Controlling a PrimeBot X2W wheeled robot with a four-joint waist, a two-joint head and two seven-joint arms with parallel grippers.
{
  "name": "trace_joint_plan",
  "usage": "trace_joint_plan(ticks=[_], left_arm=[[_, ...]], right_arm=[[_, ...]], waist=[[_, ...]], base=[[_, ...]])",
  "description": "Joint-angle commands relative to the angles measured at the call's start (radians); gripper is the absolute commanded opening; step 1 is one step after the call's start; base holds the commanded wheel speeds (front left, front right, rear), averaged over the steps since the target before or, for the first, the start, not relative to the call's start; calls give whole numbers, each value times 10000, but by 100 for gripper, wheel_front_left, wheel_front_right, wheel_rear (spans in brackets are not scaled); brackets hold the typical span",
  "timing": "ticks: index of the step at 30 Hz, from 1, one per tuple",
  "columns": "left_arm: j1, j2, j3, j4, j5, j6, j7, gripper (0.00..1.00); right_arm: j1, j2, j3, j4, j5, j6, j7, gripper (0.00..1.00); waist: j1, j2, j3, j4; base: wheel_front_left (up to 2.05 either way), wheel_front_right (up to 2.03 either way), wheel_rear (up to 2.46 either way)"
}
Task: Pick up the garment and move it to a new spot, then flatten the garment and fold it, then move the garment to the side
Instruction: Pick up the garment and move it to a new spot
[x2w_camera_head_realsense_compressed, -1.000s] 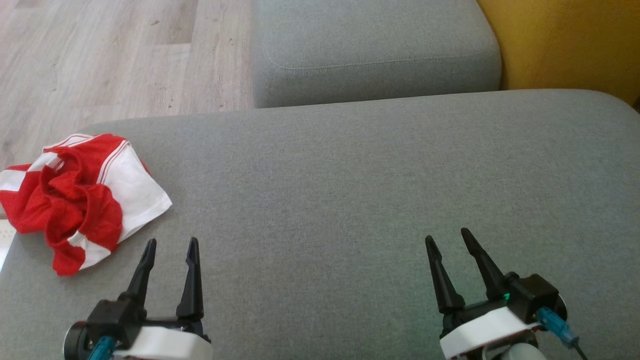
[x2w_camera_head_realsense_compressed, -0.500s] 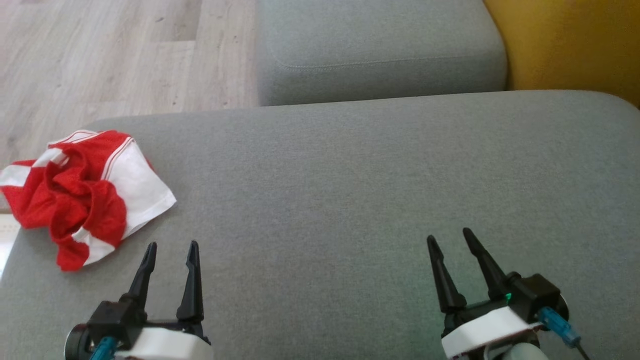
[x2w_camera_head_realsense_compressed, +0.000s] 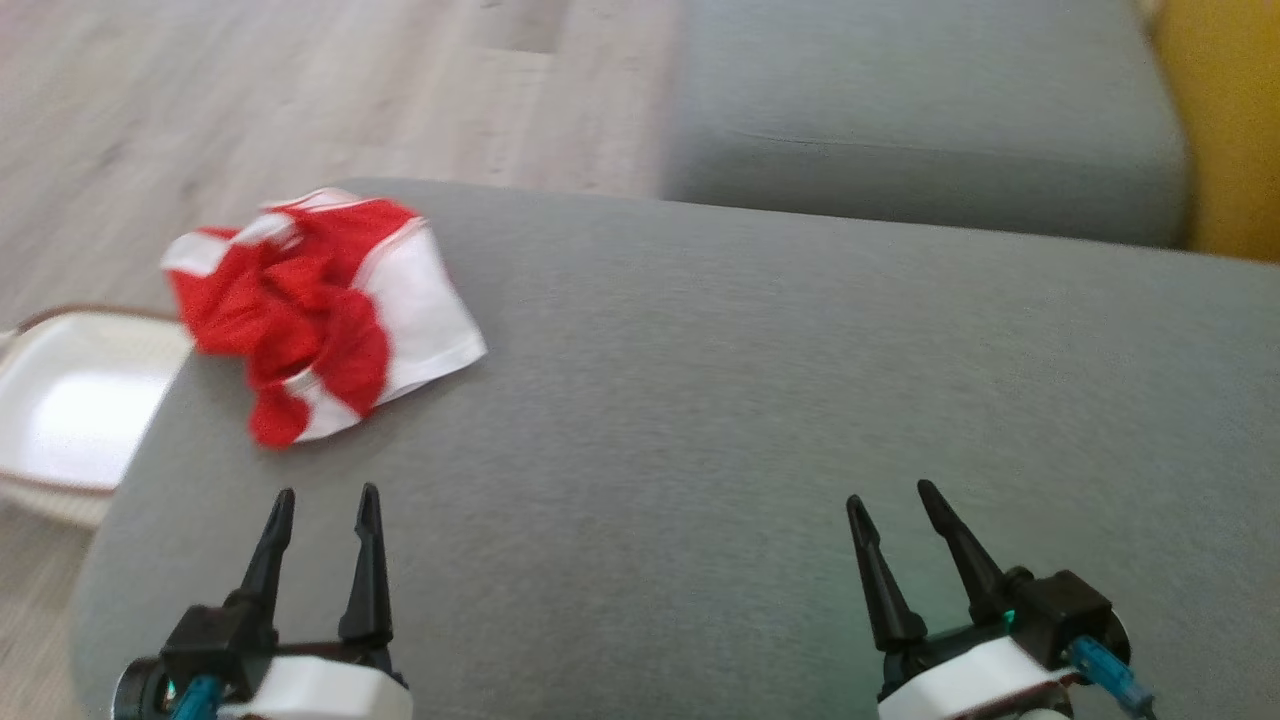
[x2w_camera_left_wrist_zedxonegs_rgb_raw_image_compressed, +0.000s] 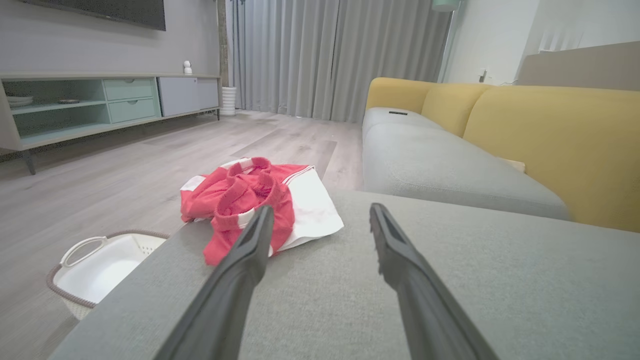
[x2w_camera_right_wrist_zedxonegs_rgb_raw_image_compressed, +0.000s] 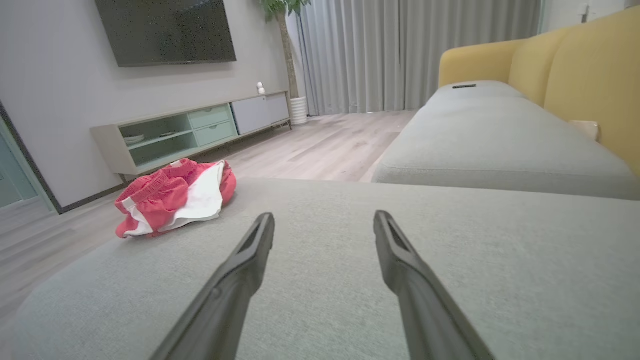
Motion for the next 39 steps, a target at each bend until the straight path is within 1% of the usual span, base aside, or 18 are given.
trace_joint_plan(ticks=[1,6,13,17,22,25,30,34,36,39], left_arm=[[-219,54,389,-318,-44,15,-91,100],[-46,54,625,-411,-4,81,-91,100],[98,54,845,-411,96,121,-92,100],[128,54,994,-547,50,212,-92,100],[170,54,1043,-704,-23,172,-92,100],[27,62,1172,-848,108,-130,-92,100],[-777,293,1815,-1316,120,-762,-92,100],[-1803,494,2023,-1592,33,-998,-92,100],[-2537,760,2092,-1205,-106,-1106,-92,100],[-3910,1295,1917,39,-265,-1221,-37,100]], right_arm=[[-376,-66,258,-349,-49,77,-111,100],[-391,-66,299,-342,-14,77,-111,100],[-348,-66,239,-340,39,77,-111,100],[-399,-66,314,-300,1,77,-111,100],[-425,-66,331,-267,-71,77,-111,100],[-391,-66,275,-263,-127,77,-111,100],[-510,-66,138,-250,-445,77,-111,100],[-740,-66,-89,-251,-806,77,-111,100],[-883,-66,-186,-262,-989,77,-111,100],[-1099,-66,-326,-260,-1296,77,-111,100]], waist=[[0,0,-20,752],[0,0,-72,1551],[0,0,-69,2358],[0,0,53,2536],[0,0,158,2624],[0,0,239,2596],[0,0,710,2315],[0,0,1271,2091],[0,0,1590,2002],[0,0,2037,1908]], base=[[0,0,0],[0,0,0],[0,0,0],[0,0,0],[0,0,0],[0,0,0],[0,0,0],[0,0,0],[0,0,0],[0,0,0]])
